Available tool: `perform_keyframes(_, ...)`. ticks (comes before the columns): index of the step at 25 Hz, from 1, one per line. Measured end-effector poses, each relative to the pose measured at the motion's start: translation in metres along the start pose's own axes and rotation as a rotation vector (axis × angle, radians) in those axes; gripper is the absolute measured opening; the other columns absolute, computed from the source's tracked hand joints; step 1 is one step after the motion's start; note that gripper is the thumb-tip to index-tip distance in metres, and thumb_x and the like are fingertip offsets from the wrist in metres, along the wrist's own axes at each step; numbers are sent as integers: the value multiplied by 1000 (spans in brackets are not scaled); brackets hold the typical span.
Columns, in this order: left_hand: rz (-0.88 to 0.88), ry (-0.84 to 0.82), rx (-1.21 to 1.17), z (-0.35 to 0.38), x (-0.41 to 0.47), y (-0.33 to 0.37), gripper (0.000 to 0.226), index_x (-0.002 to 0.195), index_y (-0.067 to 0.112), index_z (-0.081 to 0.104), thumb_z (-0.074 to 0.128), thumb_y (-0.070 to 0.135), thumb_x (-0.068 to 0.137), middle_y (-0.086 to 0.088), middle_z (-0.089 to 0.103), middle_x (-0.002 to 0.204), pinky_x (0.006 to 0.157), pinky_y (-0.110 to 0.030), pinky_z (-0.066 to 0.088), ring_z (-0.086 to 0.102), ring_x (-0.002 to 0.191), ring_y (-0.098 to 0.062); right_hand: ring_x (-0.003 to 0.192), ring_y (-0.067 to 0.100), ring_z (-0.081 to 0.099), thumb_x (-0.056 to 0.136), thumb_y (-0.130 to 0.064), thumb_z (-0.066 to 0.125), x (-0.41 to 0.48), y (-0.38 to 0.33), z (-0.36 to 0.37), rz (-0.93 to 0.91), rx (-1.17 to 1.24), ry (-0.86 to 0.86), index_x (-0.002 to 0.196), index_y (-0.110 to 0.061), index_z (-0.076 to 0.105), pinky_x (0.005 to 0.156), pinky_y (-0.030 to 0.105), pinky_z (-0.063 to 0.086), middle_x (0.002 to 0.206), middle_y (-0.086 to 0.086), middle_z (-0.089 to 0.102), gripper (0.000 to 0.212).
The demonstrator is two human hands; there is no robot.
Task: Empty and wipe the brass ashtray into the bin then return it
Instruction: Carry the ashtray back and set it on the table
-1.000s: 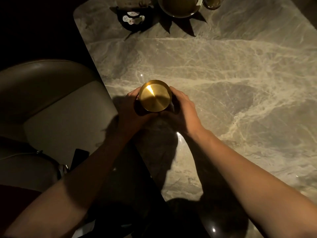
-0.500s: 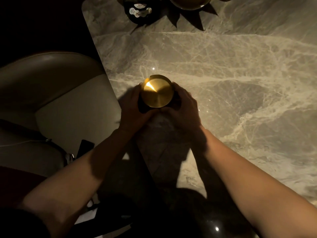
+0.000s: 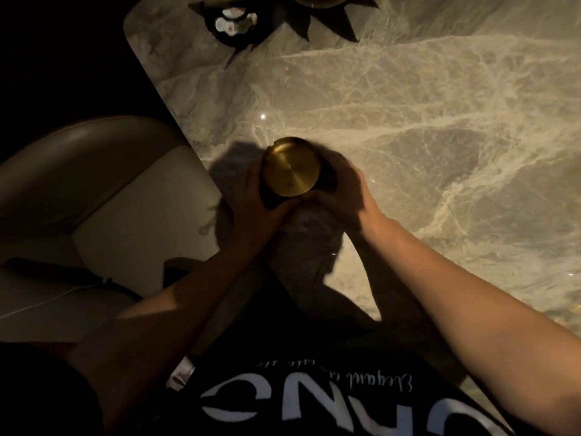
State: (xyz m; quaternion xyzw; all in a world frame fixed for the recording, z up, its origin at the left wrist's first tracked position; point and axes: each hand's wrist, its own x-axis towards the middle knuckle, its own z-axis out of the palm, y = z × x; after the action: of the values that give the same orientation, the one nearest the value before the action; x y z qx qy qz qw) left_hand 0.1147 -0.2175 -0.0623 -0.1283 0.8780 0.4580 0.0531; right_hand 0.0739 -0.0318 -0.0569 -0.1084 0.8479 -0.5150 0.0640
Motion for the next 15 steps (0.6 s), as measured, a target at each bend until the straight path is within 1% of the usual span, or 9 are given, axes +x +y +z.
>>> perform_keyframes(1,16,-1,-1,-4,4,2,93,142,13,45,76,62,69,-1,52,144,114,-30,36,47,133,-8,126,19,54,70,-38,80,1,-4,2,-6,-9,16,135,-6,53,105,18,39,135,12,59,77)
perform_keyframes(2,26,-24,16,-10,8,4,90,142,16,46,78,58,70,1,52,143,112,-18,34,45,131,-1,125,18,54,69,-36,82,4,-7,3,9,0,12,134,-6,53,104,16,39,134,11,60,77)
perform_keyframes(3,27,-34,29,-18,11,6,89,142,19,46,80,55,69,5,53,142,107,-5,29,44,126,6,125,19,55,68,-34,83,9,-8,5,32,25,-1,134,-6,54,104,18,41,134,11,60,77)
perform_keyframes(4,24,-27,21,-26,14,8,90,142,22,46,84,52,66,9,53,140,100,3,28,43,121,11,124,20,56,67,-33,84,13,-11,9,43,24,2,134,-6,54,104,22,43,134,11,61,77)
perform_keyframes(5,32,-14,13,-34,19,9,92,142,25,46,87,49,64,12,53,138,96,5,29,45,119,11,124,22,57,67,-34,84,18,-13,13,56,9,7,134,-7,54,103,27,45,133,11,61,78)
perform_keyframes(8,86,-22,11,-58,43,20,87,137,22,50,90,41,62,13,55,130,98,-6,40,50,117,4,121,26,58,67,-38,82,39,-26,23,98,-33,0,134,-7,52,101,36,45,133,12,60,80)
perform_keyframes(10,107,-26,21,-72,66,21,85,133,19,53,90,42,61,7,58,130,102,-24,46,54,119,-4,121,27,57,67,-40,80,59,-35,30,111,-31,10,134,-6,51,101,34,43,133,13,60,80)
perform_keyframes(12,94,-40,65,-88,90,17,91,137,17,50,87,48,60,0,56,135,105,-37,47,54,123,-12,121,27,57,68,-44,77,82,-42,38,108,-39,-2,133,-7,52,100,32,42,132,13,60,79)
perform_keyframes(15,70,-30,105,-114,121,11,96,138,16,48,85,52,57,-4,56,136,102,-40,49,55,122,-14,117,26,59,69,-52,72,120,-50,54,119,-54,-31,132,-10,54,95,28,43,128,12,61,78)
